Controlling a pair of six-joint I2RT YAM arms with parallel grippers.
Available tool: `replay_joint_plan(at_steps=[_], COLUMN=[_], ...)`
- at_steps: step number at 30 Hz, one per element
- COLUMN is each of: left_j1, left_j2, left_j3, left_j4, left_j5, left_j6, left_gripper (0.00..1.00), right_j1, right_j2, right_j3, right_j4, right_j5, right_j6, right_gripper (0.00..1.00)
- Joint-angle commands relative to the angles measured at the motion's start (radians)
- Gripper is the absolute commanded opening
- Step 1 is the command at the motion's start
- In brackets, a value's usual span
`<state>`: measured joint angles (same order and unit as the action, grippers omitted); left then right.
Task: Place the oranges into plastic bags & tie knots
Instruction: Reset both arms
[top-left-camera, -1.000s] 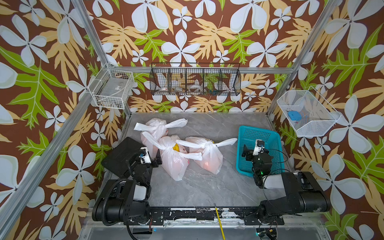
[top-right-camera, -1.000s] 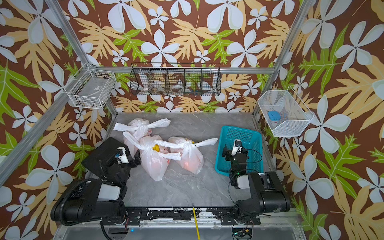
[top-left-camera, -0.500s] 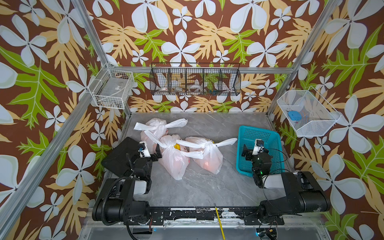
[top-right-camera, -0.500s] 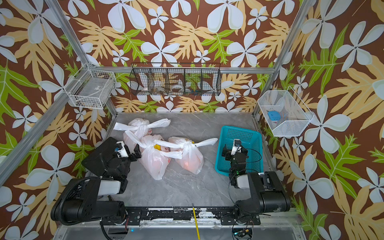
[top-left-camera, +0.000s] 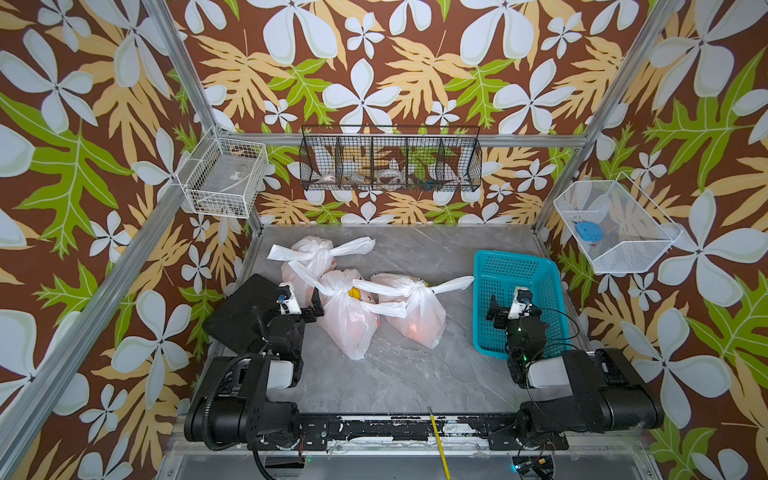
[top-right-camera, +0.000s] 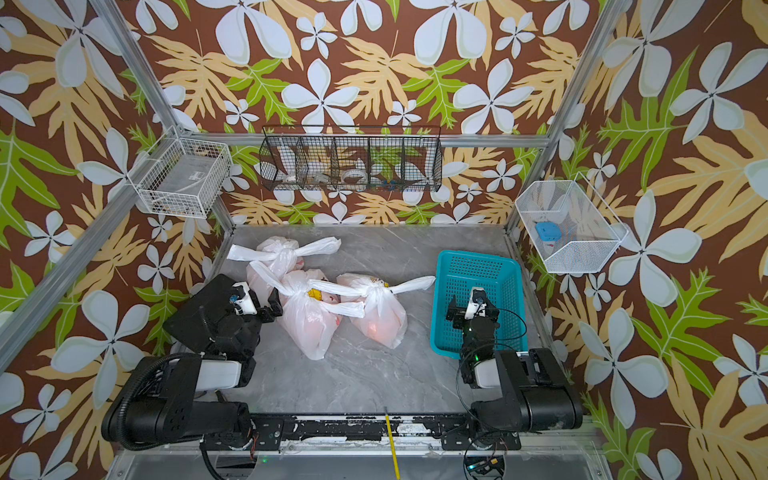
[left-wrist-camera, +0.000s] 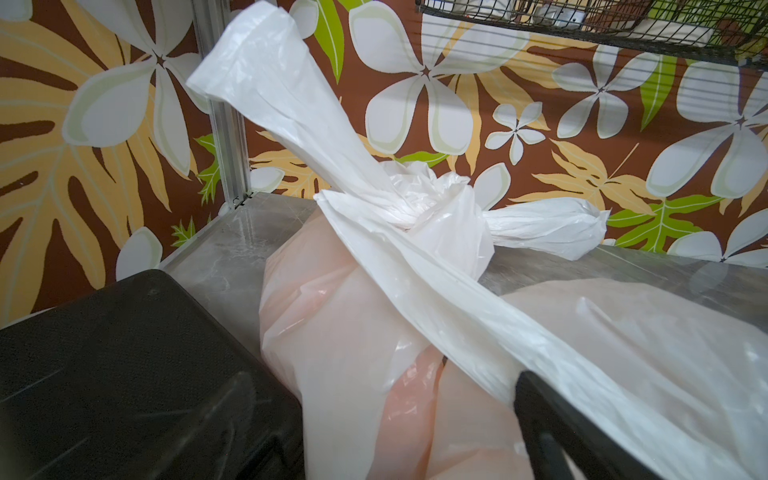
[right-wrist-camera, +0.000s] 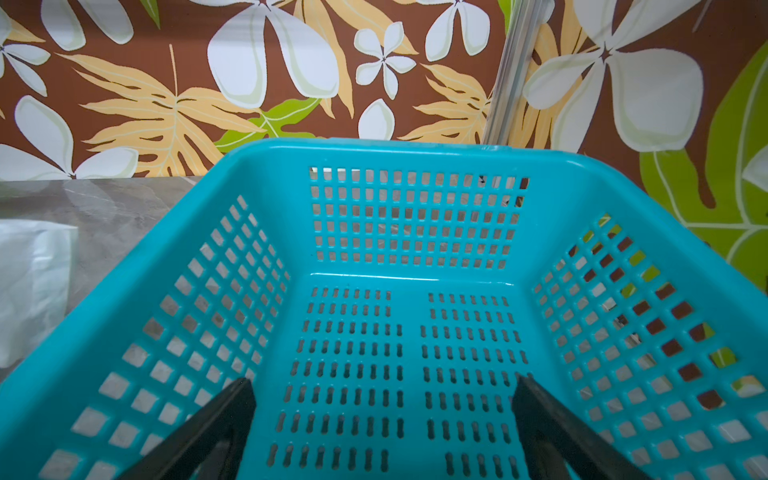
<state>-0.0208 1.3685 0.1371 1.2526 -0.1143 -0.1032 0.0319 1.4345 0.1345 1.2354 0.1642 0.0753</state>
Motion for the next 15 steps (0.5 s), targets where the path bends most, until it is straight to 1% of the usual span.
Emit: replay_joint_plan(at_steps=[1, 2, 15], left_j1=[0.001, 0.001, 0.001], left_j2=[0.000, 0.000, 0.000], left_j3=[0.004, 0.004, 0.004], left_j4=[0.020, 0.020, 0.019], left_j5=[0.003, 0.003, 0.004], left_j6=[-0.001, -0.001, -0.001], left_gripper=[1.00, 1.00, 1.00], right_j1=[0.000, 0.001, 0.005], right_j2=[0.013, 0.017, 0.018], right_j3=[0.053, 0.074, 0.076], right_j4=[-0.056, -0.090, -0.091], right_j5=[0.029, 0.036, 0.036], right_j6=[0.014, 0.017, 0.014], right_gripper=[0.99, 0.99, 0.99])
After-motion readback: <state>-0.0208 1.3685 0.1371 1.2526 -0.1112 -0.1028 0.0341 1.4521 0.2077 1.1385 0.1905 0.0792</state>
